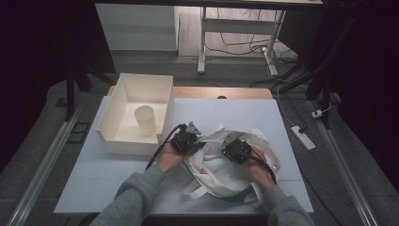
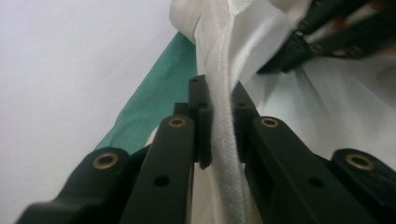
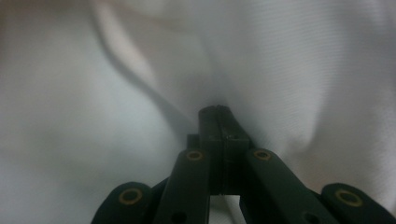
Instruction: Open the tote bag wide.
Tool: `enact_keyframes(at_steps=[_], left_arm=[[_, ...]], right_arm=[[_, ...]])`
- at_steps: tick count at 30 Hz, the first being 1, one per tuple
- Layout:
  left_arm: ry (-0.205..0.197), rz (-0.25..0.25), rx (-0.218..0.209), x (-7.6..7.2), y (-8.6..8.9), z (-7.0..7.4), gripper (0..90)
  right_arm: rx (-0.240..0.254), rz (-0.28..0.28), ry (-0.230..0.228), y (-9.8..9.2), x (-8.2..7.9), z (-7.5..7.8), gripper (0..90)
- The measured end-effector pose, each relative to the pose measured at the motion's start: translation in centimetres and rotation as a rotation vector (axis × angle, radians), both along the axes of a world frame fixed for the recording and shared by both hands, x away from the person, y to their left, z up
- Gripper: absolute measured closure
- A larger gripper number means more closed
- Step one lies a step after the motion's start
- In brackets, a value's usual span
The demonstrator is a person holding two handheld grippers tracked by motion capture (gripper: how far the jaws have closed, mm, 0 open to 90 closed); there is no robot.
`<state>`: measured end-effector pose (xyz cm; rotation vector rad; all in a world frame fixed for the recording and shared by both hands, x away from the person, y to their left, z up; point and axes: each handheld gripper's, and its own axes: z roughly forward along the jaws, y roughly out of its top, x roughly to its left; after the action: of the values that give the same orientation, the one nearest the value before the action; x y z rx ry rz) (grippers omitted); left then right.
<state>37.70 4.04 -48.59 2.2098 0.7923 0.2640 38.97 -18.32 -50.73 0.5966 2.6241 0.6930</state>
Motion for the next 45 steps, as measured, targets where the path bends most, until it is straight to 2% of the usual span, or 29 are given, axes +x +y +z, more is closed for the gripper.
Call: enact_keyframes(at_steps=[6,10,13,16,18,20,21,22,24,26,34,37,38,42,45], left_arm=[[0.0,0.006,0.002,0.1,-0.1,-0.1,82.7],[0.005,0.009,0.004,0.2,-0.1,-0.2,82.6],[0.009,0.011,0.003,0.3,0.1,-0.3,83.0],[0.012,0.011,0.002,0.4,0.2,-0.3,83.0],[0.014,0.014,0.001,0.4,0.2,-0.4,83.0],[0.017,0.017,0.0,0.4,0.2,-0.4,83.0],[0.019,0.019,-0.002,0.4,0.2,-0.4,83.0],[0.018,0.019,-0.002,0.5,0.3,-0.4,83.0],[0.019,0.02,-0.001,0.5,0.3,-0.4,83.0],[0.023,0.02,-0.001,0.6,0.4,-0.5,83.0],[0.031,0.024,-0.018,0.7,0.5,-0.6,81.3],[0.021,0.025,-0.019,0.5,0.4,-0.4,79.8],[0.014,0.026,-0.02,0.4,0.5,-0.3,77.8],[-0.025,0.034,-0.06,-0.3,0.8,0.8,56.4],[-0.049,0.035,-0.078,-1.2,1.1,2.0,45.8]], right_arm=[[0.047,-0.032,-0.031,-0.2,1.7,0.4,90.0],[0.073,-0.046,-0.006,-0.3,2.4,0.0,90.0],[0.069,-0.041,-0.002,-0.2,1.7,0.4,90.0],[0.103,-0.003,0.06,-0.2,0.3,1.3,90.0],[0.084,0.012,0.088,-0.1,-0.8,1.5,90.0],[0.041,0.017,0.101,-0.1,-1.9,1.4,90.0],[0.017,0.014,0.108,-0.3,-2.3,1.3,90.0],[0.013,0.005,0.114,-0.4,-2.5,1.2,90.0],[0.02,-0.021,0.149,-1.0,-2.7,0.7,90.0],[0.048,-0.036,0.163,-1.5,-2.7,0.3,90.0],[0.045,-0.036,0.133,-1.4,-2.9,0.1,90.0],[0.066,-0.03,0.108,-1.5,-3.0,0.5,90.0],[0.084,-0.027,0.097,-1.6,-3.1,0.7,90.0],[0.161,-0.029,0.053,-2.0,-3.3,1.9,90.0],[0.204,-0.016,0.014,-2.4,-3.6,2.7,90.0]])
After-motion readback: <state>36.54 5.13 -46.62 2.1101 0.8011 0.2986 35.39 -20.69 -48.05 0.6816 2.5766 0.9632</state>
